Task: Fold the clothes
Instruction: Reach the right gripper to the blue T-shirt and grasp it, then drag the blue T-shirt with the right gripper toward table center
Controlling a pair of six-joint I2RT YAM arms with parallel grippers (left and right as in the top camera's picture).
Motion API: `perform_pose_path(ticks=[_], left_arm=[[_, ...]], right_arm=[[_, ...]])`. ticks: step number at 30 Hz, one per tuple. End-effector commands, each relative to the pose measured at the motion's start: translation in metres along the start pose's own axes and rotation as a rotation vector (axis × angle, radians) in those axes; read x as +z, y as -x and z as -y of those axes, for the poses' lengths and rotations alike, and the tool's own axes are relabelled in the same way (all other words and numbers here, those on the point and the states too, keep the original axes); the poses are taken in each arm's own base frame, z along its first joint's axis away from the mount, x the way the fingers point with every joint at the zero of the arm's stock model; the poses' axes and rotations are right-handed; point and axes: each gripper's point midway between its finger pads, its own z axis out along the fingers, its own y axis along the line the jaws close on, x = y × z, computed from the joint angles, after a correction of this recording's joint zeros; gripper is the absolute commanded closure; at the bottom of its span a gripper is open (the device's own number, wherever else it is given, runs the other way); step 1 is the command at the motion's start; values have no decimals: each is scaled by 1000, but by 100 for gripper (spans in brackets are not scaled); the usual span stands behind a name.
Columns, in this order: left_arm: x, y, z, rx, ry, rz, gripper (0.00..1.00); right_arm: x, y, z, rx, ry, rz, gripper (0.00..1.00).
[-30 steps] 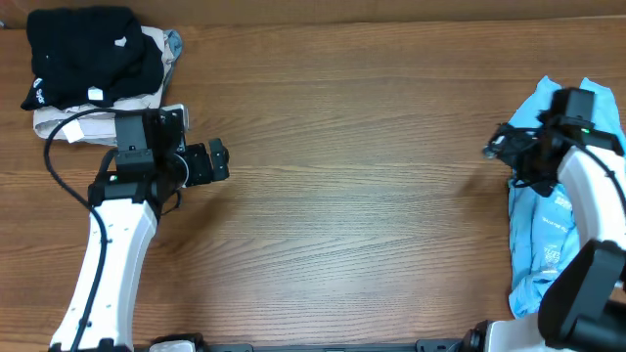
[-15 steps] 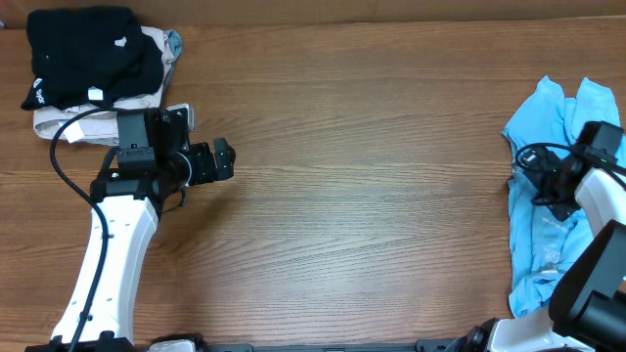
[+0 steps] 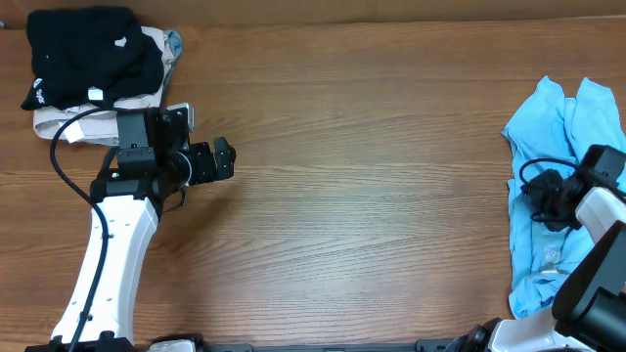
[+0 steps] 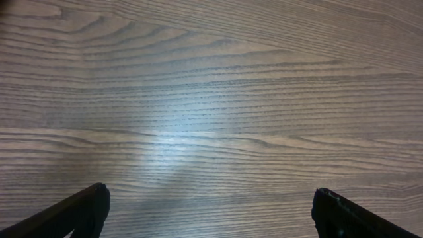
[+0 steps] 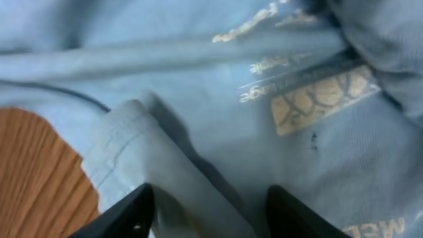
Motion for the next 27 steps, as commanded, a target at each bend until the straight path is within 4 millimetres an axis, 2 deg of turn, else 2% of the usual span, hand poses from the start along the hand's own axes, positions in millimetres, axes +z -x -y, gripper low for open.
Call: perform_pose_path(ticks=[1, 7, 11, 17, 21, 24, 27], left_arm=[[-4, 9, 6, -1, -20, 18, 0], [-4, 8, 7, -2, -23, 15, 0], [-4, 10, 7, 0, -24, 23, 0], [-4, 12, 3, 2, -3, 31, 0], [-4, 15, -4, 8, 37, 48, 0], [-5, 22, -3, 19, 38, 76, 0], [-6, 30, -2, 42, 34, 103, 0]], right_arm=[[3, -6, -4, 2, 23, -20, 49], [0, -7, -21, -3, 109, -44, 85], [-13, -11, -49, -75, 227, -81, 95], [-57, -21, -106, -246, 334, -97, 96], [-89, -43, -155, -376, 389, -119, 96], [-107, -73, -195, -506, 440, -143, 95], [-119, -111, -227, -618, 491, -170, 89]])
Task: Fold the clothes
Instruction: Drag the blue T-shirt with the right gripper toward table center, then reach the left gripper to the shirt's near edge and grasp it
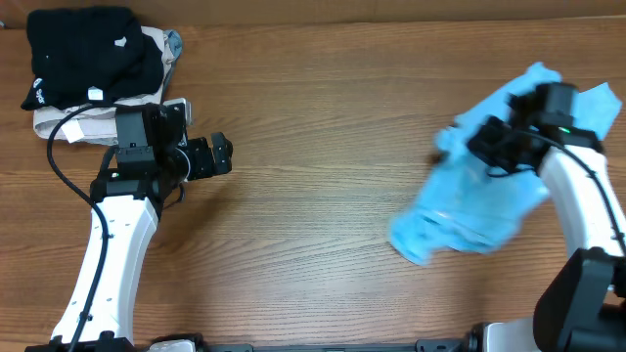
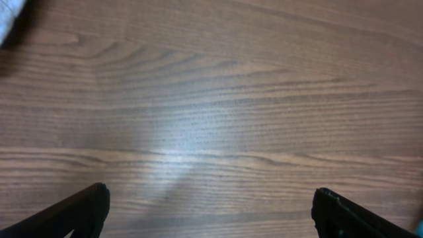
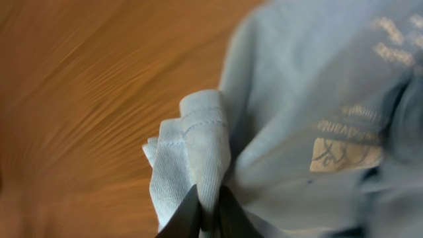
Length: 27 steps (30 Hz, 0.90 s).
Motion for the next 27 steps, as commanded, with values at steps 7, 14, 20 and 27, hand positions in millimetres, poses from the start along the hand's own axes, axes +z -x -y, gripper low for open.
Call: perform_pose_path(ticks=[7, 14, 20, 27], left_arm=[[-22, 45, -6, 24, 24, 116, 0], [-56, 80, 15, 54, -77, 185, 4], [-66, 69, 75, 182, -290, 131, 9], [-48, 17, 139, 454, -328, -2, 12]], right_arm=[[15, -74, -125, -277, 164, -127, 84], [16, -84, -152, -334, 205, -110, 63], [-4, -35, -115, -230, 147, -45, 52], [-35, 22, -26, -40, 34, 49, 41]])
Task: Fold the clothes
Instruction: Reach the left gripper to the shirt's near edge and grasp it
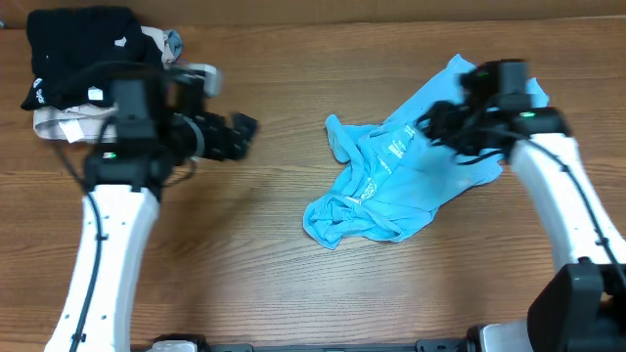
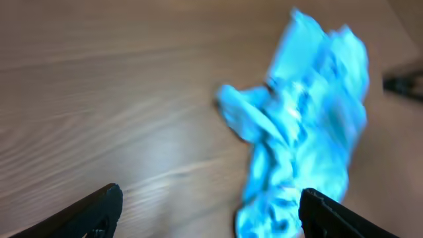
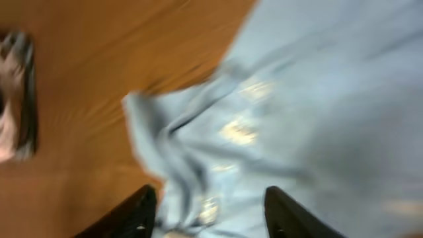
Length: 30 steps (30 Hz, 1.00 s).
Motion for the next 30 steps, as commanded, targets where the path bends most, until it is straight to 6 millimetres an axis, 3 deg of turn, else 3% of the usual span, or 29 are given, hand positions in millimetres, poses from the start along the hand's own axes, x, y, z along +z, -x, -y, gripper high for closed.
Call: perform_pose_path(ticks=[1, 8, 11, 15, 20, 26, 28, 30], left_arm=[[16, -6, 33, 182, -21, -42, 11], [91, -47, 92, 351, -72, -193, 11], [128, -82, 117, 415, -125, -295, 11], [159, -128, 134, 492, -151, -418, 15], [174, -164, 129, 521, -110, -532, 23], [179, -187, 98, 484, 27, -640, 29], [181, -192, 79, 485, 111, -670, 27], [185, -198, 63, 484, 166, -702, 18]], right_arm=[[-28, 25, 33, 31, -40, 81, 37], [-54, 34, 100, 180, -130, 120, 33], [-56, 31, 113, 216, -149, 108, 32], [-50, 24, 120, 231, -171, 82, 31], [-39, 14, 125, 238, -173, 57, 31], [-33, 7, 128, 244, -175, 43, 31], [-33, 7, 128, 244, -175, 43, 31], [-33, 7, 128, 244, -175, 43, 31]])
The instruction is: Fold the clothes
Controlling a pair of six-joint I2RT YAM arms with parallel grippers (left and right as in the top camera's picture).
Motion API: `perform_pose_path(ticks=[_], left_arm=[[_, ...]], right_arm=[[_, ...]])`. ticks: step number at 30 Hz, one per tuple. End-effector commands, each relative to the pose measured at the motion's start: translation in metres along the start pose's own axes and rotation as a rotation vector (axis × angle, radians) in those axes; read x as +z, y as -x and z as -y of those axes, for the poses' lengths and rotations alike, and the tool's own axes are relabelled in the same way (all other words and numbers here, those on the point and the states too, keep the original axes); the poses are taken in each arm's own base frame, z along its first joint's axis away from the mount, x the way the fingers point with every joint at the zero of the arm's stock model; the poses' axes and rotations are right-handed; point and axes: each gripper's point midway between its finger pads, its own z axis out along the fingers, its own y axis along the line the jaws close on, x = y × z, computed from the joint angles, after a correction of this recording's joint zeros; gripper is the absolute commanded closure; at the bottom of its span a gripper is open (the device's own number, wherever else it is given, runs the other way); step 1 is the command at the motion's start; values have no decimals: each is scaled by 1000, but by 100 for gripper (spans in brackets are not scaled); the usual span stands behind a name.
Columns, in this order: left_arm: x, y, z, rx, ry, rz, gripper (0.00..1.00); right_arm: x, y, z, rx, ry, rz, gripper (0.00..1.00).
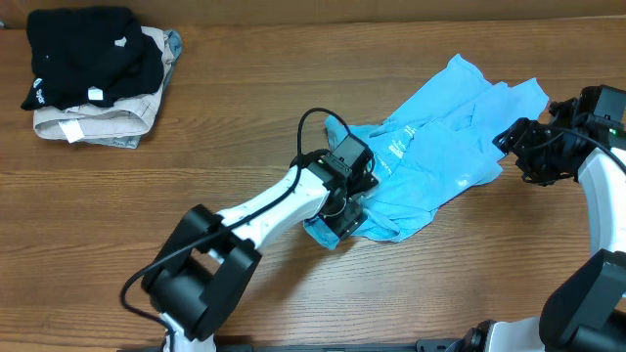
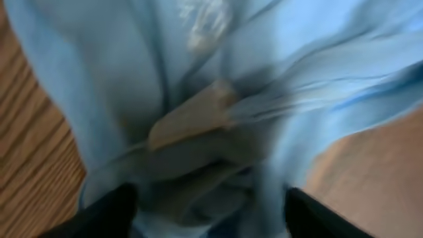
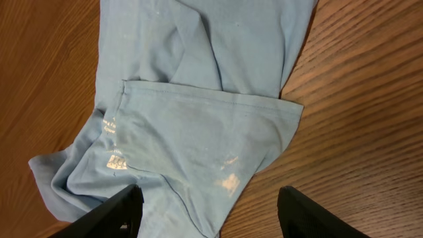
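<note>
A light blue T-shirt (image 1: 430, 161) lies crumpled right of the table's middle, with its lower left end bunched up. My left gripper (image 1: 342, 200) is down on that bunched end. In the left wrist view its jaws stand open (image 2: 211, 215) with blue folds (image 2: 198, 119) between and below them, nothing pinched. My right gripper (image 1: 518, 149) hovers off the shirt's right edge, open. The right wrist view shows the shirt's flat panel (image 3: 198, 132) and bare wood under the right gripper (image 3: 215, 215).
A stack of folded clothes (image 1: 93, 73), black on top of beige, sits at the far left corner. The wooden table (image 1: 196, 176) stretches between the stack and the shirt. My left arm (image 1: 254, 220) reaches diagonally across the front middle.
My left gripper went from the left side of the table, near the folded stack, to the shirt's bunched lower left end. My right gripper moved from above the shirt to its right edge.
First the shirt lay heaped at the right edge with my right gripper open on it. Then that gripper was shut on a fold, holding the shirt further left. Later the shirt lay near the middle, released. Now my left gripper is down on it.
</note>
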Motion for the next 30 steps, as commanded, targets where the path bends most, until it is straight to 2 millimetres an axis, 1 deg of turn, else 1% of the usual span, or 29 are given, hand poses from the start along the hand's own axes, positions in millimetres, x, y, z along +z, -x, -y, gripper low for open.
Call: perform_pose_path(ticks=[1, 5, 7, 9, 11, 13, 14, 17, 20, 22, 24, 26, 28, 30], left_arm=[[18, -12, -32, -47, 124, -74, 16], [41, -30, -50, -82, 147, -153, 9], [51, -39, -60, -111, 145, -186, 8], [58, -47, -71, -144, 144, -211, 8], [60, -55, -87, -195, 162, -227, 8], [58, -65, -112, -282, 210, -236, 5], [56, -68, -122, -309, 223, -238, 0], [48, -84, -160, -403, 265, -244, 0], [35, -101, -200, -499, 319, -248, 0], [24, -105, -220, -537, 324, -243, 0], [8, -102, -234, -567, 309, -233, 0], [-12, -84, -241, -598, 251, -187, 0], [-35, -55, -238, -586, 166, -118, 0], [-61, -19, -227, -532, 66, -25, 0]], right_arm=[[2, -1, 0, -10, -5, -3, 31], [3, -2, 0, -10, -6, -4, 30], [3, -2, 0, -10, -6, -5, 30], [3, -2, 0, -9, -6, -6, 30], [3, -2, 1, -9, -7, -7, 30], [3, -3, 1, -9, -7, -8, 30], [3, -3, 1, -9, -7, -8, 30], [3, -2, 1, -9, -7, -7, 30], [3, -2, 1, -9, -7, -7, 30], [3, -2, 1, -9, -6, -7, 30], [3, -2, 1, -9, -6, -7, 30], [3, -3, 0, -10, -5, -8, 30], [4, -3, -2, -15, -4, -10, 30], [4, -5, -4, -21, -3, -13, 30]])
